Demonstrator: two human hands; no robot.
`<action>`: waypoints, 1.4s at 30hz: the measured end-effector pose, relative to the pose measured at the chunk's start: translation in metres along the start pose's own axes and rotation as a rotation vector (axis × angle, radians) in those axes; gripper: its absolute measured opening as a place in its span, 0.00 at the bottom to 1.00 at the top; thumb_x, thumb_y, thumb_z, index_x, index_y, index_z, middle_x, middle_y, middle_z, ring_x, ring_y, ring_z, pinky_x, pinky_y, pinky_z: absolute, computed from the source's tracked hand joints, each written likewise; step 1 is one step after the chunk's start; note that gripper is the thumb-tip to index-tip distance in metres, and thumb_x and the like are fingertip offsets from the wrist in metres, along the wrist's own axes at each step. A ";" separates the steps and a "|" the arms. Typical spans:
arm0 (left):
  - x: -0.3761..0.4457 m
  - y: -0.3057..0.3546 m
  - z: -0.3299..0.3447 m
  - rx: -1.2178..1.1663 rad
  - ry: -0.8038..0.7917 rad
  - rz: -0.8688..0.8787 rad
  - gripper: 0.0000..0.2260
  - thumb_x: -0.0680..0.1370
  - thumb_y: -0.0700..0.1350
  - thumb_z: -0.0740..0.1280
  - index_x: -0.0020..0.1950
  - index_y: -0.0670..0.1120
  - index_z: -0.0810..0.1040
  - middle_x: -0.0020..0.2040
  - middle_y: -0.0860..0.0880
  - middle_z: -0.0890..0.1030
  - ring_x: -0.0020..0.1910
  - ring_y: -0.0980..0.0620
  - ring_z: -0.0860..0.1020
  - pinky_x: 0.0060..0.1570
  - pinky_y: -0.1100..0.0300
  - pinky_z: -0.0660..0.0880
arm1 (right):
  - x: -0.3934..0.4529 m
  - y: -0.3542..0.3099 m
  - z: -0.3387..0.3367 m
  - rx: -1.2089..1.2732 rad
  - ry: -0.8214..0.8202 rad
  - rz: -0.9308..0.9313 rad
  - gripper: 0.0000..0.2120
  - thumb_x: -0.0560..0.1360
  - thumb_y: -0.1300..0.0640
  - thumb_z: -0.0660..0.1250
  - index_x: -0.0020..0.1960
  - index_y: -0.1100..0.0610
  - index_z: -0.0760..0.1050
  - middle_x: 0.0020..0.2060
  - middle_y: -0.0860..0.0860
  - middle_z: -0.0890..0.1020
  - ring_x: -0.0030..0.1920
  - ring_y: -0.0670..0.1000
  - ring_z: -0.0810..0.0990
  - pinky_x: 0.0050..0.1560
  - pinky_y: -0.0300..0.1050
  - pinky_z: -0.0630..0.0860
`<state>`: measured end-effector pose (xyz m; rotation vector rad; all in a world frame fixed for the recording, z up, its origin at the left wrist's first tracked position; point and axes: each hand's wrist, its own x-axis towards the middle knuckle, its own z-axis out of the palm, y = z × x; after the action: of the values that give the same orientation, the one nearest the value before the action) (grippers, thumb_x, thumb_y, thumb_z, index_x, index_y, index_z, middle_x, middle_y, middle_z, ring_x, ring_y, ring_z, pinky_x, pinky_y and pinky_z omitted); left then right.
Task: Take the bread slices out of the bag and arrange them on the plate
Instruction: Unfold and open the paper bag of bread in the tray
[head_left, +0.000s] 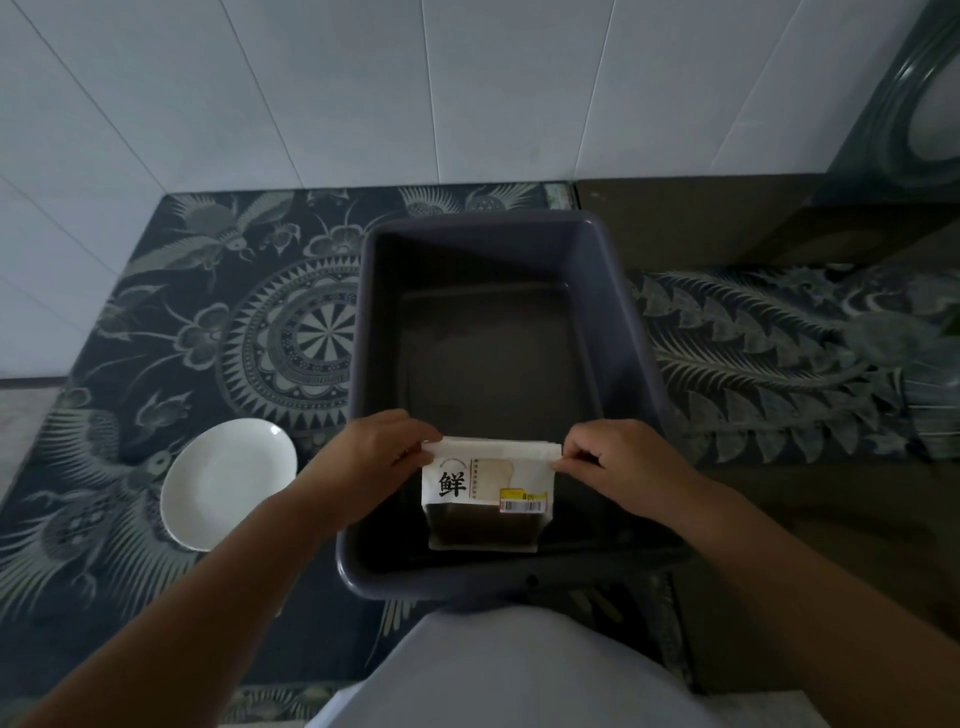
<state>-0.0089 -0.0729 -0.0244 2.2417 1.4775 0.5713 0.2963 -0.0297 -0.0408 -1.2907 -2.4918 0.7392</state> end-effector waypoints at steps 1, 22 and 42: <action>-0.003 0.000 0.002 0.009 0.015 -0.008 0.09 0.75 0.38 0.72 0.55 0.43 0.83 0.44 0.52 0.78 0.39 0.54 0.78 0.40 0.63 0.75 | -0.002 -0.001 0.003 -0.003 0.015 0.003 0.10 0.73 0.45 0.67 0.41 0.50 0.77 0.34 0.43 0.78 0.33 0.41 0.76 0.34 0.40 0.75; -0.010 0.002 0.003 0.083 0.042 -0.090 0.09 0.81 0.46 0.61 0.49 0.45 0.80 0.46 0.50 0.79 0.42 0.51 0.78 0.39 0.54 0.77 | 0.005 -0.025 0.008 0.011 0.171 -0.055 0.06 0.78 0.54 0.63 0.46 0.53 0.78 0.38 0.46 0.79 0.38 0.43 0.77 0.38 0.40 0.74; 0.005 0.013 0.007 0.023 0.116 -0.039 0.07 0.78 0.41 0.68 0.55 0.45 0.81 0.45 0.45 0.83 0.44 0.46 0.80 0.42 0.47 0.79 | 0.011 -0.018 0.018 -0.140 0.226 -0.128 0.09 0.74 0.53 0.64 0.54 0.49 0.70 0.46 0.48 0.79 0.42 0.44 0.77 0.36 0.34 0.73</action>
<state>0.0066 -0.0739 -0.0226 2.2250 1.5884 0.6855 0.2701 -0.0356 -0.0465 -1.1718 -2.4485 0.3724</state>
